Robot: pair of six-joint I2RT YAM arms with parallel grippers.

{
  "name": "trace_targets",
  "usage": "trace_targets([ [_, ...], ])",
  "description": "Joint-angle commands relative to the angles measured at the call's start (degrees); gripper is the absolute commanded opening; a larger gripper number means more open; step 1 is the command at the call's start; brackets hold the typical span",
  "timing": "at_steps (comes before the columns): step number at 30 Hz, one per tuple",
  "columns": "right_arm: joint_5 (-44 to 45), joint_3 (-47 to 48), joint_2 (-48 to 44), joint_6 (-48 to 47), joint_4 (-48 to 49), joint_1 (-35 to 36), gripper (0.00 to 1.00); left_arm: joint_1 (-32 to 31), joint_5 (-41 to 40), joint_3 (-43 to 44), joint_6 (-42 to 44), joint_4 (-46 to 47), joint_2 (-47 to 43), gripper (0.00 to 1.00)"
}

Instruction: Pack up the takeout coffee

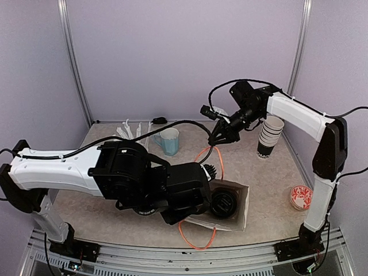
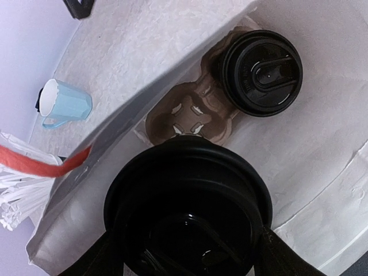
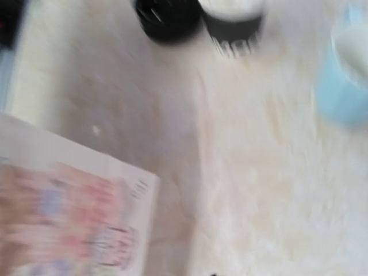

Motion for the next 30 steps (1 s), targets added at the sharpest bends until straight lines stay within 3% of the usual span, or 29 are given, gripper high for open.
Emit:
trace_targets([
  [1,4.96,-2.85,3.35,5.04,7.01,-0.47,0.19,-1.27,-4.35,-1.64,-1.14,2.50,-0.86,0.54],
  [10,4.76,-6.72,10.72,5.69,9.89,-0.53,0.18,-2.52,-5.90,-10.04,2.83,10.47,-4.68,0.53],
  [30,-2.24,-8.02,18.03,1.80,6.65,1.57,0.18,0.91,-3.52,-16.09,18.68,21.48,-5.18,0.54],
])
